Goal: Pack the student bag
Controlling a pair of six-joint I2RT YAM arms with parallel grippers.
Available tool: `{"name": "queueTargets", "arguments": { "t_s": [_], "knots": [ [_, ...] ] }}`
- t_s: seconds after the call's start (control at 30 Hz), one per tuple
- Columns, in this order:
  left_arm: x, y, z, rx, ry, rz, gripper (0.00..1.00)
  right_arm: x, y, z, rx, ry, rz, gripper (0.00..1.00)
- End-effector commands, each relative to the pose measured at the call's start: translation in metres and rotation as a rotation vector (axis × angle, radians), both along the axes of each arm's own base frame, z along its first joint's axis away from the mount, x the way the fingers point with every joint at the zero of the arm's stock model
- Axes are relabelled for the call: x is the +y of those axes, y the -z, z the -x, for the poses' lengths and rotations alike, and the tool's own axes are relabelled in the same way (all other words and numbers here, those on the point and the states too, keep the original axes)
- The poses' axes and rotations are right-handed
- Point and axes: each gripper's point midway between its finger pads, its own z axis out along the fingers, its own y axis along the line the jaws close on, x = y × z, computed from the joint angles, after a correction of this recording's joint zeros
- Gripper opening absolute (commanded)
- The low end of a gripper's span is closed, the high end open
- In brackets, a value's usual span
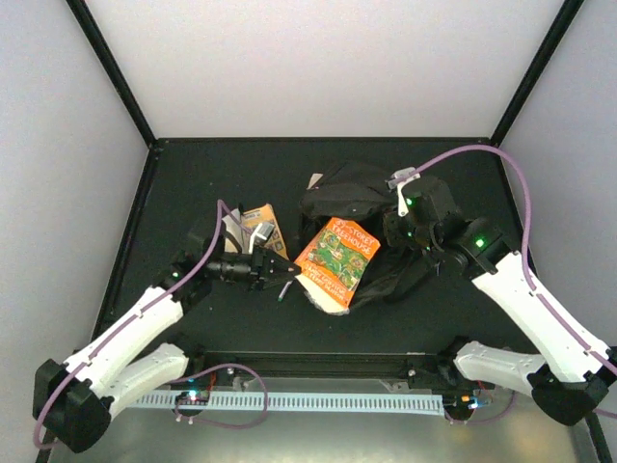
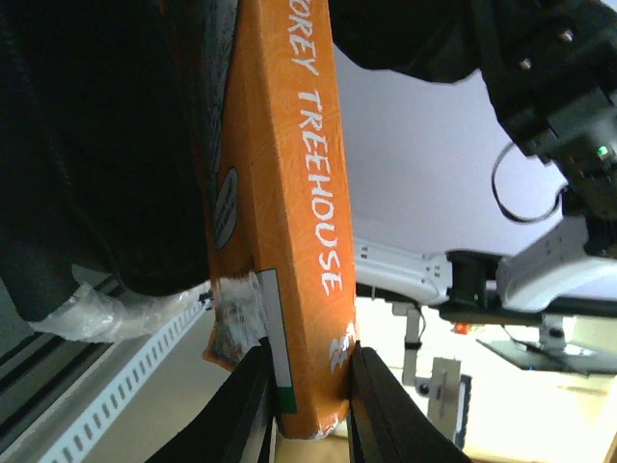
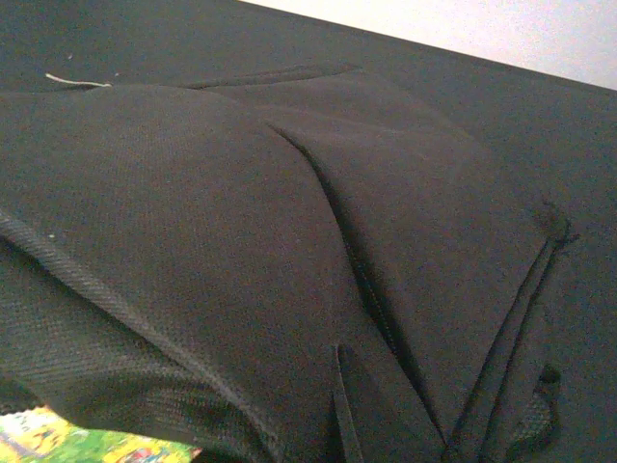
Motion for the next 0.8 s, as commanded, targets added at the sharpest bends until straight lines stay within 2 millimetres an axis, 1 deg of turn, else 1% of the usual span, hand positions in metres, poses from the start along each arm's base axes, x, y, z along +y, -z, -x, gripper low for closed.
{"name": "queueTargets", "arguments": {
  "t_s": [0.0,0.07,0.13,0.27,0.4,0.5,0.53,0.63,0.73,0.77],
  "knots": [
    [-0.010,-0.022,-0.012,0.021,-0.076,0.108,0.03,0.021,-0.034,-0.009,-0.104,-0.047,-0.142,0.08],
    [-0.015,-0.017,-0.014,0.049,-0.095,0.105,0.02,0.025,-0.036,-0.008,-0.110,-0.061,-0.169,0.07],
    [-0.018,-0.016,-0.019,0.067,-0.132,0.132,0.02,0.029,-0.037,-0.007,-0.118,-0.077,-0.196,0.08],
    [-0.027,-0.022,-0.028,0.077,-0.175,0.188,0.02,0.033,-0.032,-0.008,-0.104,-0.081,-0.212,0.07],
    [-0.036,-0.026,-0.038,0.062,-0.218,0.231,0.02,0.034,-0.033,-0.008,-0.104,-0.077,-0.222,0.07],
    [-0.034,-0.030,-0.052,0.056,-0.302,0.292,0.02,0.035,-0.036,-0.007,-0.109,-0.079,-0.241,0.07],
    [-0.031,-0.038,-0.057,0.037,-0.330,0.334,0.01,0.035,-0.037,-0.007,-0.109,-0.083,-0.250,0.07],
    [-0.026,-0.040,-0.072,0.028,-0.434,0.358,0.02,0.037,-0.039,-0.004,-0.109,-0.089,-0.273,0.07],
    [-0.024,-0.039,-0.083,0.053,-0.514,0.385,0.02,0.037,-0.042,-0.003,-0.115,-0.090,-0.293,0.07],
    [-0.025,-0.046,-0.083,0.054,-0.512,0.429,0.02,0.038,-0.042,-0.003,-0.117,-0.093,-0.297,0.07]
  ]
}}
